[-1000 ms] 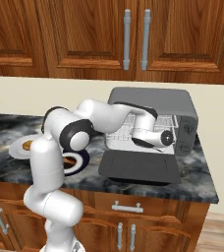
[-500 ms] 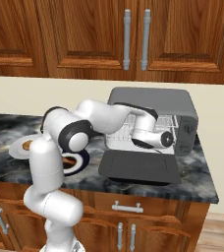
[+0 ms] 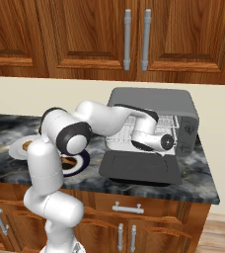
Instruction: Open the toaster oven door. Place the bread on the bottom rack in the toaster oven and place the chicken drumstick on the top rack.
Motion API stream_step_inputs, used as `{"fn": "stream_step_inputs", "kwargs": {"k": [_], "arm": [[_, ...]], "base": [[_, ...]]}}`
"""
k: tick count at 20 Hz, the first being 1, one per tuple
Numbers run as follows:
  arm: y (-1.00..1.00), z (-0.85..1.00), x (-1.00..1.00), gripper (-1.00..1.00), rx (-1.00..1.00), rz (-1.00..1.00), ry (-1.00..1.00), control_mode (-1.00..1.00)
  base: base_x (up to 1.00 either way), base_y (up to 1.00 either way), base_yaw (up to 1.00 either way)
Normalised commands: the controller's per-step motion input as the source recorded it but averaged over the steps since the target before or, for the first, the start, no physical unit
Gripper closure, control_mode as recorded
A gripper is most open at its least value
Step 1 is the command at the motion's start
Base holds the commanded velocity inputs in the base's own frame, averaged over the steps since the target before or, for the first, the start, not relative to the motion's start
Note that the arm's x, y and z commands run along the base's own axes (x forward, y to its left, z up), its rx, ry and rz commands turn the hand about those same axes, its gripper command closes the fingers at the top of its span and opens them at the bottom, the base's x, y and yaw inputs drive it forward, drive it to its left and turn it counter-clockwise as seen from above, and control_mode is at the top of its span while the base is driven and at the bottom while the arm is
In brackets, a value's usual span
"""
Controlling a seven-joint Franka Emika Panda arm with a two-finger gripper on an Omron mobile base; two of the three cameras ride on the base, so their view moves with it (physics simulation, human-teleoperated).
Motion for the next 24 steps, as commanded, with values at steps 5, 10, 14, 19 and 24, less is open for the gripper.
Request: {"fn": "stream_step_inputs", "kwargs": {"k": [5,10,14,19,24], "arm": [[0.00,0.43,0.03,-1.00,0.00,-0.03,-0.01,-1.00],[0.00,0.47,0.01,-1.00,0.00,-0.07,0.00,-1.00],[0.01,0.39,0.00,-1.00,0.00,-0.10,0.05,-1.00],[0.00,0.20,-0.03,-1.00,0.00,-0.04,0.16,-1.00],[0.00,-0.01,-0.17,-1.00,-0.02,0.00,0.27,-1.00]], "base": [[0.00,0.00,0.00],[0.00,0.00,0.00],[0.00,0.00,0.00],[0.00,0.00,0.00],[0.00,0.00,0.00]]}}
